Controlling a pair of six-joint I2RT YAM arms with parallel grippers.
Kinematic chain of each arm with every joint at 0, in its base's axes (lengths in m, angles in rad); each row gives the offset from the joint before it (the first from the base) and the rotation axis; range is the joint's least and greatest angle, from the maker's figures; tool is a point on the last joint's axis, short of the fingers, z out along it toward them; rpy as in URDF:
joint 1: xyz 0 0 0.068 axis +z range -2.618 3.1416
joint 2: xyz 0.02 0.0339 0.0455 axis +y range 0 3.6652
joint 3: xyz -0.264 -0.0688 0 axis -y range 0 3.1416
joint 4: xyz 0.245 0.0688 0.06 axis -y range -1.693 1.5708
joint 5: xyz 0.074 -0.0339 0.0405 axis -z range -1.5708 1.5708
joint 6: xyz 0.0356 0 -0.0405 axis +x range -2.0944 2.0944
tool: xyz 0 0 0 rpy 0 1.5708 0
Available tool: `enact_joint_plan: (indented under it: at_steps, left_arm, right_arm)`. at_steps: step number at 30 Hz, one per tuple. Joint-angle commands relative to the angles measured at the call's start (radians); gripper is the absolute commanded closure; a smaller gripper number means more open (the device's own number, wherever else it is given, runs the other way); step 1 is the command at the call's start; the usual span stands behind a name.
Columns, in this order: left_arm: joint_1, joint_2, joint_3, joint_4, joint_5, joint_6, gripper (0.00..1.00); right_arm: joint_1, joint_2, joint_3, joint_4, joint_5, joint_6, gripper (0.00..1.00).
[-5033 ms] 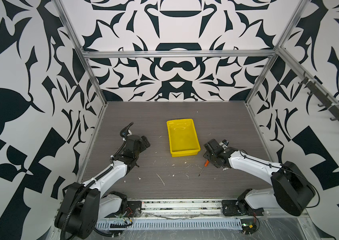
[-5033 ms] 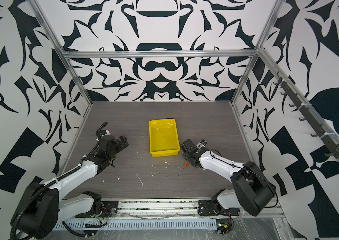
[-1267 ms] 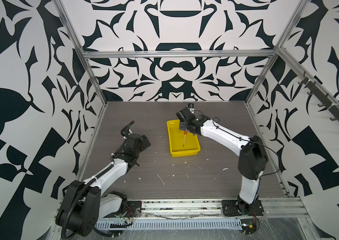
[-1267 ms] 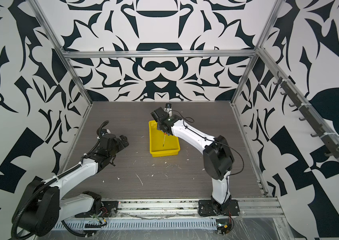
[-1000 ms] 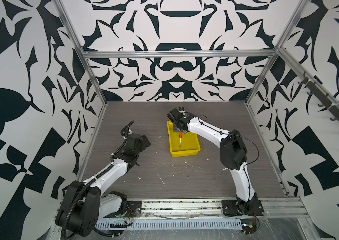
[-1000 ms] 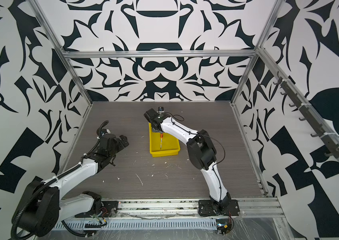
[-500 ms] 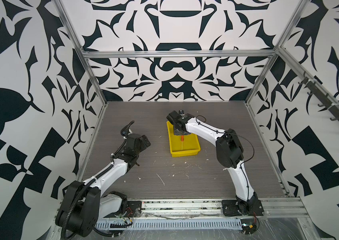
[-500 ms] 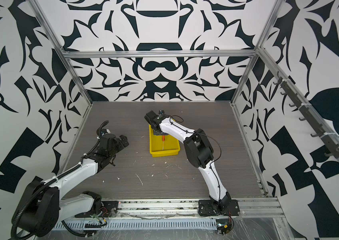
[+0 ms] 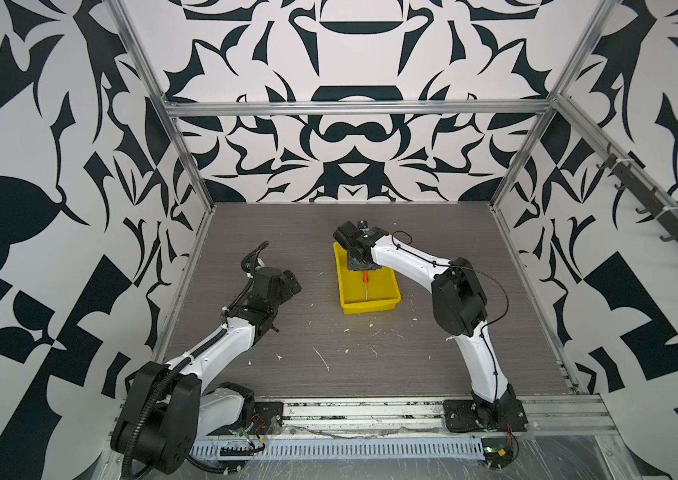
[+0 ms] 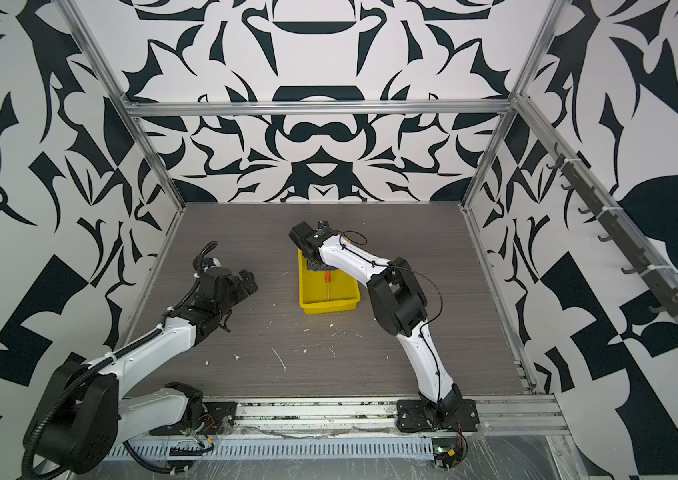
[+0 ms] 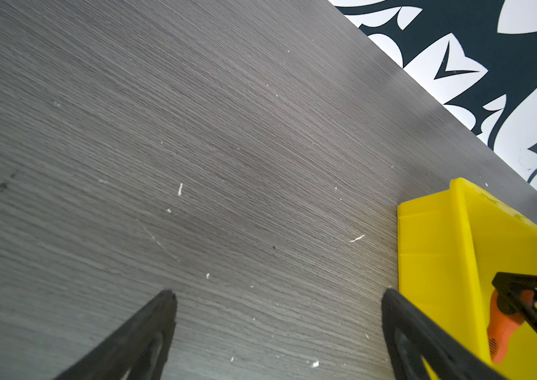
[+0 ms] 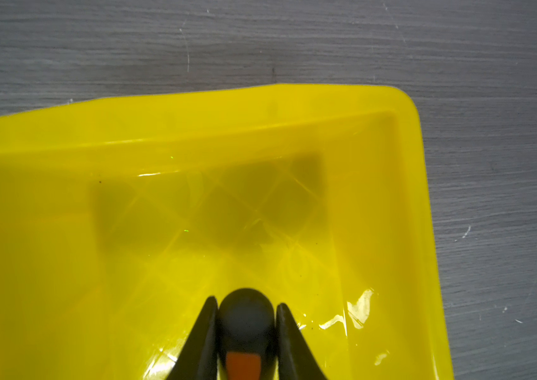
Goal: Put the screwdriver in the bin
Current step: 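Lower the screwdriver into the bin and open the right gripper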
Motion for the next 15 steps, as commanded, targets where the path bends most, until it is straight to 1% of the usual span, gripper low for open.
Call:
enact_joint_plan:
  at_steps: [1,9,15]
  left_arm:
    - [0.001,-0.005,0.021,-0.014,-0.016,-0.006,0.0]
    - [0.001,-0.002,0.026,-0.017,-0.013,-0.004,0.0]
    - [0.002,-0.002,0.029,-0.022,-0.017,0.002,0.0]
  right_arm:
    - [0.007,-0.079,0.028,-0.031,0.016,-0.004,0.65]
    - [0.01,-0.135,0.003,-0.034,0.024,0.002,0.64]
    - [0.011,-0.208,-0.04,-0.026,0.028,-0.004,0.64]
